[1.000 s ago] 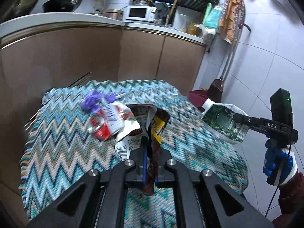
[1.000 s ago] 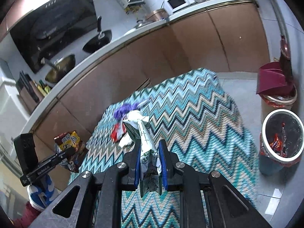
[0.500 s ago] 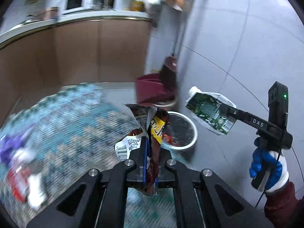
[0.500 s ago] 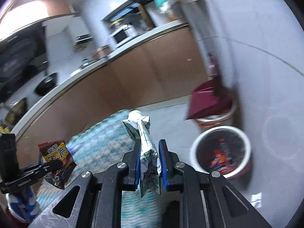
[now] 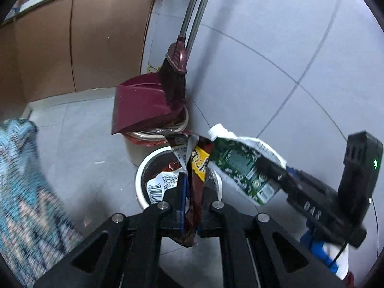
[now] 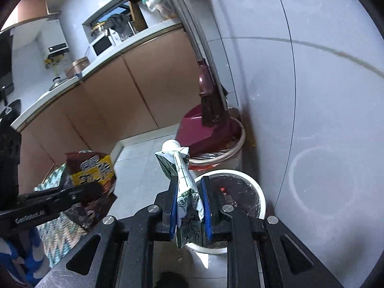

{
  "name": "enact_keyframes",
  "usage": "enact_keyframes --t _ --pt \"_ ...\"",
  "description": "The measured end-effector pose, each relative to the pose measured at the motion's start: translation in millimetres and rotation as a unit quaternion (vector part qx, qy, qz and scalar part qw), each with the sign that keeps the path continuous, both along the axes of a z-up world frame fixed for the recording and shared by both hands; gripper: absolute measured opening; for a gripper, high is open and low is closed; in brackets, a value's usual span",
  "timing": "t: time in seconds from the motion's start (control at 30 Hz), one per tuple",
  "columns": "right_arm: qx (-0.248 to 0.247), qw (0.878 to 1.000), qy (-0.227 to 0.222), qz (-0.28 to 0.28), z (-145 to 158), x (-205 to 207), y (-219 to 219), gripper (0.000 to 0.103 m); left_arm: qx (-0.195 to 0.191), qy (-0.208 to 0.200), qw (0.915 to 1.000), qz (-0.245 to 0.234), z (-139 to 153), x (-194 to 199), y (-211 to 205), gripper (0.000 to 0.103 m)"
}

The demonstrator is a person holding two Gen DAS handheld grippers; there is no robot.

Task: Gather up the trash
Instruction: 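Lower both held items over the white bin and open both grippers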

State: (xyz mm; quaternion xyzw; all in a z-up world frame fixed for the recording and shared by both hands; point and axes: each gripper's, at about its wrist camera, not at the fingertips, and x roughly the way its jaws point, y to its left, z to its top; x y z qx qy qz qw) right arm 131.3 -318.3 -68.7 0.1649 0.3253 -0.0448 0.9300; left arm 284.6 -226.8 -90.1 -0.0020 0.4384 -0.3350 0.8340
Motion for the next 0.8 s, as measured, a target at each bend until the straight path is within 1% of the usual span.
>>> enact_keyframes --t 0.13,0.23,0.27,0.3,0.33,0.37,0.43,0.47,0.57,0.7,0.77,0.8 --pt "-0.006 1.000 0.014 -0.004 -19.8 15.9 -9.7 0.017 -0.008 0.027 0.9996 0.003 -19.8 27.1 -19.2 0.007" --pt "-0.013 0.999 0.028 -0.008 -35.1 28.6 -15.7 0.018 -0.016 0.050 0.9986 0.007 -39.9 46.1 -31.7 0.009" --pt "-0.014 0.999 0.034 -0.008 -40.0 32.0 -18.1 0.018 -0.018 0.057 0.9982 0.008 -45.9 51.2 -34.6 0.015" --pt "-0.013 0.999 0.039 -0.008 -47.2 36.1 -21.0 0.018 -0.021 0.066 0.9976 0.008 -52.3 55.8 -37.2 0.031" --pt "-0.012 0.999 0.045 -0.009 -53.7 39.3 -23.1 0.019 -0.021 0.074 0.9970 0.014 -59.7 60.8 -38.9 0.040" --pt "-0.011 0.998 0.055 -0.011 -62.0 41.8 -25.5 0.022 -0.022 0.076 0.9967 0.020 -63.2 62.5 -38.4 0.052" --pt "-0.015 0.997 0.071 -0.018 -74.0 40.5 -28.9 0.028 -0.029 0.081 0.9960 0.024 -68.4 64.6 -37.1 0.053" --pt "-0.015 0.997 0.073 -0.019 -75.5 38.6 -29.0 0.033 -0.032 0.084 0.9957 0.025 -69.6 65.1 -35.6 0.053" --pt "-0.012 0.997 0.072 -0.026 -77.4 27.1 -31.1 0.036 -0.037 0.077 0.9961 0.023 -65.1 61.6 -32.2 0.053" --pt "-0.016 0.997 0.066 -0.027 -68.7 10.0 -23.4 0.038 -0.041 0.057 0.9973 0.023 -48.3 45.9 -24.2 0.053" --pt "-0.020 0.998 0.059 -0.027 -60.2 3.2 -17.9 0.047 -0.041 0.041 0.9980 0.026 -36.9 35.6 -19.2 0.053" --pt "-0.024 0.998 0.055 -0.026 -54.3 -0.4 -13.6 0.049 -0.041 0.029 0.9983 0.030 -28.0 28.1 -14.5 0.053"
